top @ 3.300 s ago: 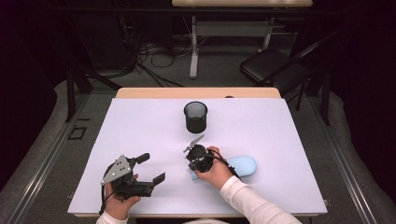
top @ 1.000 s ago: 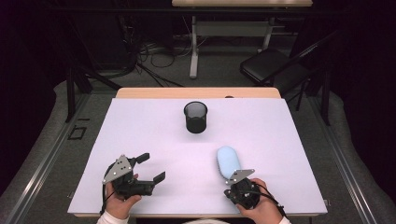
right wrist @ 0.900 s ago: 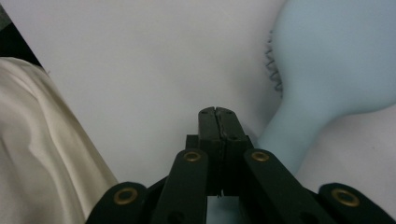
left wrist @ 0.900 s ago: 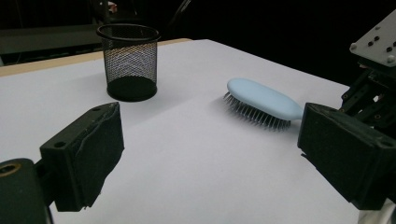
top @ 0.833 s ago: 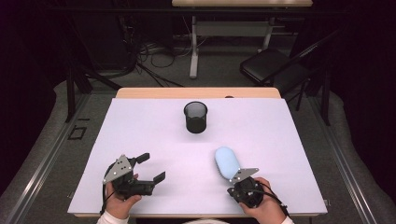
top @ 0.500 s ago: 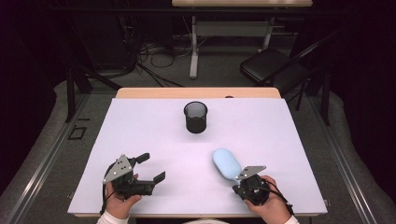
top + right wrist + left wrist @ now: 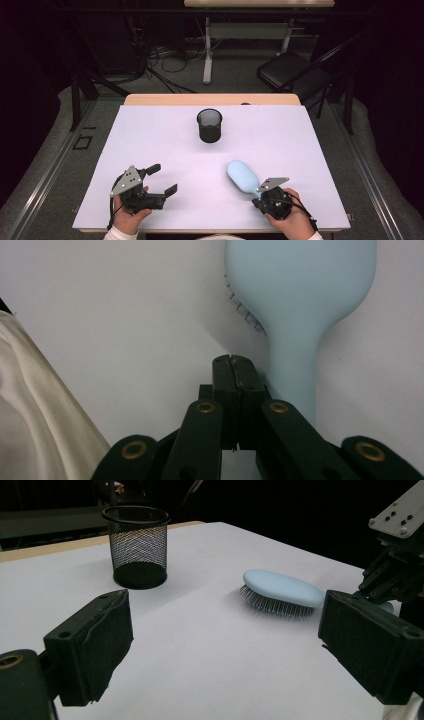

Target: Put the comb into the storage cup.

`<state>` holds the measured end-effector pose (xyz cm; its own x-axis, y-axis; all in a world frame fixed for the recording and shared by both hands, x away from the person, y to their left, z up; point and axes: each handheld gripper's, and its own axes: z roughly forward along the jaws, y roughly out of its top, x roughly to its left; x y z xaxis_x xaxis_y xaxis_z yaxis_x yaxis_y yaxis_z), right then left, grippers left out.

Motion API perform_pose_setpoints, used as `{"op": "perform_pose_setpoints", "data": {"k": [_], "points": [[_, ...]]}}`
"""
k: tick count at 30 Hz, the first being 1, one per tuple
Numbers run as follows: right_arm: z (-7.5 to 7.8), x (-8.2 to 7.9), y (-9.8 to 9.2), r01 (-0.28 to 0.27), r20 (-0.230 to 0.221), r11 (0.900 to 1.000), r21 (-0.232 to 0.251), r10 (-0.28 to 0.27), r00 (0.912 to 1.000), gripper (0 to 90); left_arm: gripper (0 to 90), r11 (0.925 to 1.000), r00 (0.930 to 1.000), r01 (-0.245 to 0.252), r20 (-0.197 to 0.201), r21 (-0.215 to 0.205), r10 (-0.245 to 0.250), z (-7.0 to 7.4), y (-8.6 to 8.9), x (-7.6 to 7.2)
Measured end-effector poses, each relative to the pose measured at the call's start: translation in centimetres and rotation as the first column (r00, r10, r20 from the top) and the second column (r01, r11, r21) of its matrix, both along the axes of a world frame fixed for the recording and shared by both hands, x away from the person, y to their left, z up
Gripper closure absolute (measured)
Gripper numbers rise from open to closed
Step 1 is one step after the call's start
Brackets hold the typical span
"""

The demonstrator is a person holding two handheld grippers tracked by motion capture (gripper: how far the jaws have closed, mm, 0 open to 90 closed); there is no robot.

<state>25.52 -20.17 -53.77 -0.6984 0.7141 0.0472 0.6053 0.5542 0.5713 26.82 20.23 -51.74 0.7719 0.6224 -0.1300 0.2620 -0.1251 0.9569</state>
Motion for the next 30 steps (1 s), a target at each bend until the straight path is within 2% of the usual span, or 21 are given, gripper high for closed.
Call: {"op": "perform_pose_setpoints", "data": {"k": [18, 19, 22, 26, 30], "points": [[-0.22, 0.08, -0.14, 0.003, 0.003, 1.0, -0.012, -0.003, 1.0, 89.1, 7.7, 1.0, 1.0, 0.001, 0.003, 0.0, -0.001, 0.02, 0.01, -0.02], [-0.1, 0.09, -0.19, 0.0, -0.009, 1.0, -0.027, 0.0, 1.0, 89.1, 7.7, 1.0, 1.0, 0.001, 0.002, -0.002, -0.001, 0.02, -0.01, -0.03], [-0.21, 0.15, -0.28, 0.004, 0.0, 1.0, -0.016, -0.004, 1.0, 88.2, 7.7, 1.0, 1.0, 0.001, 0.002, -0.002, -0.001, 0.01, -0.02, -0.02], [-0.23, 0.21, -0.42, 0.006, -0.004, 1.0, -0.031, -0.006, 1.0, 87.8, 7.7, 1.0, 1.0, 0.001, 0.001, -0.002, -0.001, 0.01, -0.02, -0.02], [-0.26, 0.19, -0.4, 0.009, 0.001, 1.0, -0.021, -0.009, 1.0, 87.1, 7.7, 1.0, 1.0, 0.005, 0.003, -0.004, -0.005, 0.01, -0.02, -0.01]]}}
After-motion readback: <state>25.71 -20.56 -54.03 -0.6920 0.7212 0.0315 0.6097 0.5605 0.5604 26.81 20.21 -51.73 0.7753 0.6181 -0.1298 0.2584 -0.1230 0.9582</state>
